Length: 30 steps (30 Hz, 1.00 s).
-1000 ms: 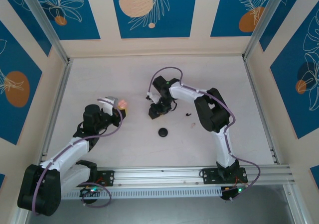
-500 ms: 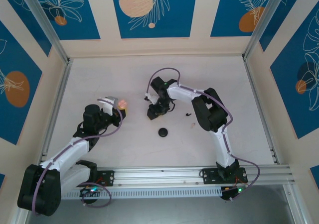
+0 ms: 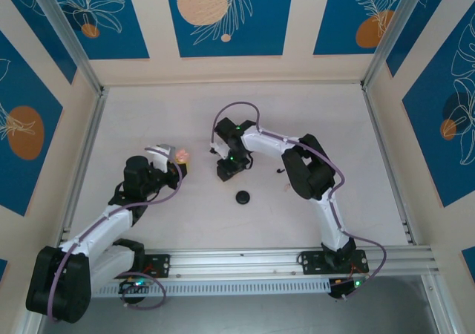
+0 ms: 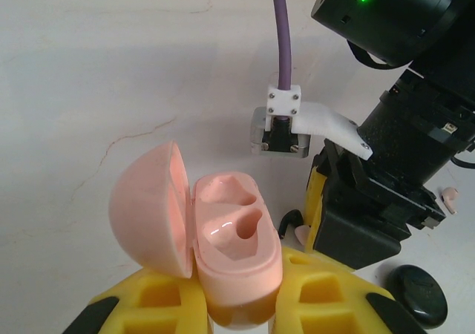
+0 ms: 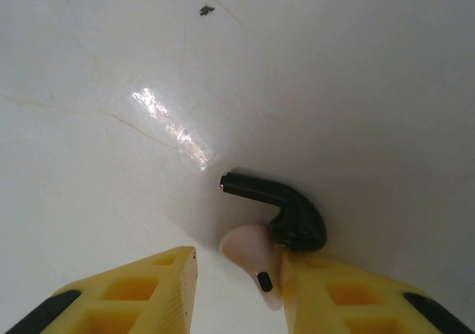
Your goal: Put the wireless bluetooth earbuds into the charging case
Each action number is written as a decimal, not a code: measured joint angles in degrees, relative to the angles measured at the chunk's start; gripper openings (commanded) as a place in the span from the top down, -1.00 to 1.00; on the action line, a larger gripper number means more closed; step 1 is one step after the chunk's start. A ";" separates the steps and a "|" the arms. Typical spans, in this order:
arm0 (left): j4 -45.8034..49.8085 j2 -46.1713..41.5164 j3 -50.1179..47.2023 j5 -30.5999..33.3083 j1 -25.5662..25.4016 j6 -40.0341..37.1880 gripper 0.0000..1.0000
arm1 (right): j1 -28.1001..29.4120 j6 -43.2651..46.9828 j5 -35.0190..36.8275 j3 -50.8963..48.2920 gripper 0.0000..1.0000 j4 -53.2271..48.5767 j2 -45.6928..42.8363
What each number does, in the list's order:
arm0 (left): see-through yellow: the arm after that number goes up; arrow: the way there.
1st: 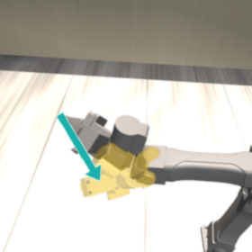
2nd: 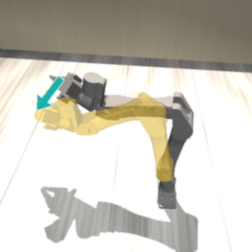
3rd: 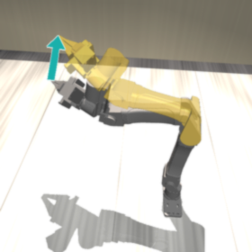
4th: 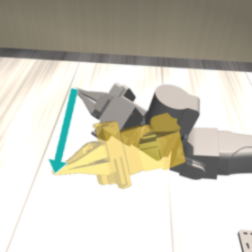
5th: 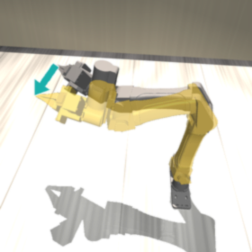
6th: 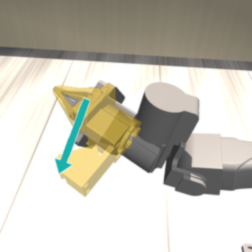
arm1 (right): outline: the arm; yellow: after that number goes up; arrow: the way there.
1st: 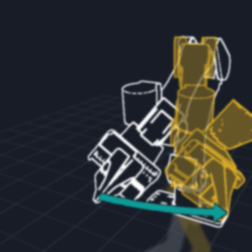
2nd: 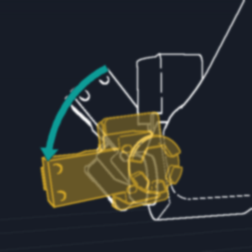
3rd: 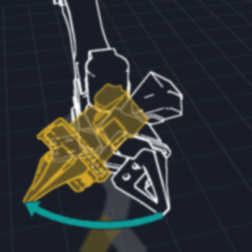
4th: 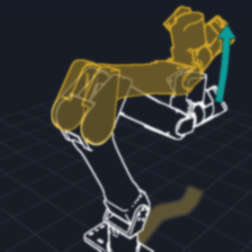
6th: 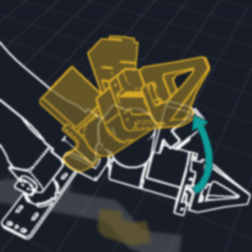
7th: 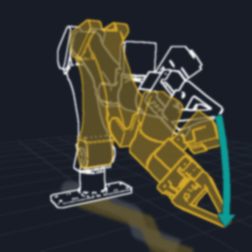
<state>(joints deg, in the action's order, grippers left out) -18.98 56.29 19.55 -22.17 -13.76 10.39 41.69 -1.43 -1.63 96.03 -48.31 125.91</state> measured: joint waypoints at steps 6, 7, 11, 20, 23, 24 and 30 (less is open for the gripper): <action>0.02 0.00 0.00 0.00 0.02 0.00 0.68 | 0.94 0.50 2.97 0.11 0.38 0.00 0.00; 0.02 0.00 0.00 0.02 0.02 0.00 0.68 | 1.07 0.55 3.43 0.11 0.40 0.02 -0.02; 0.07 0.00 0.00 0.00 0.02 0.00 0.68 | 1.40 0.57 4.94 0.09 0.47 0.07 -0.11; 1.07 0.00 0.00 0.00 0.04 -0.42 0.68 | 1.29 -0.13 6.27 -5.77 0.52 5.18 -3.87; 1.18 0.00 0.07 0.00 0.04 -0.44 0.68 | 0.61 -0.63 6.45 -9.44 0.52 6.64 -6.14; 1.29 0.02 0.20 0.00 0.04 -0.44 0.68 | 0.26 -0.85 6.62 -10.64 0.52 6.97 -6.97; 1.51 0.26 0.87 -0.02 0.04 -0.46 0.68 | -2.78 -2.86 7.45 -17.55 0.52 7.10 -11.78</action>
<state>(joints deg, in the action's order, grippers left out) -17.47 56.55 20.43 -22.20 -13.72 9.93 38.92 -4.29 5.82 78.48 -41.21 114.13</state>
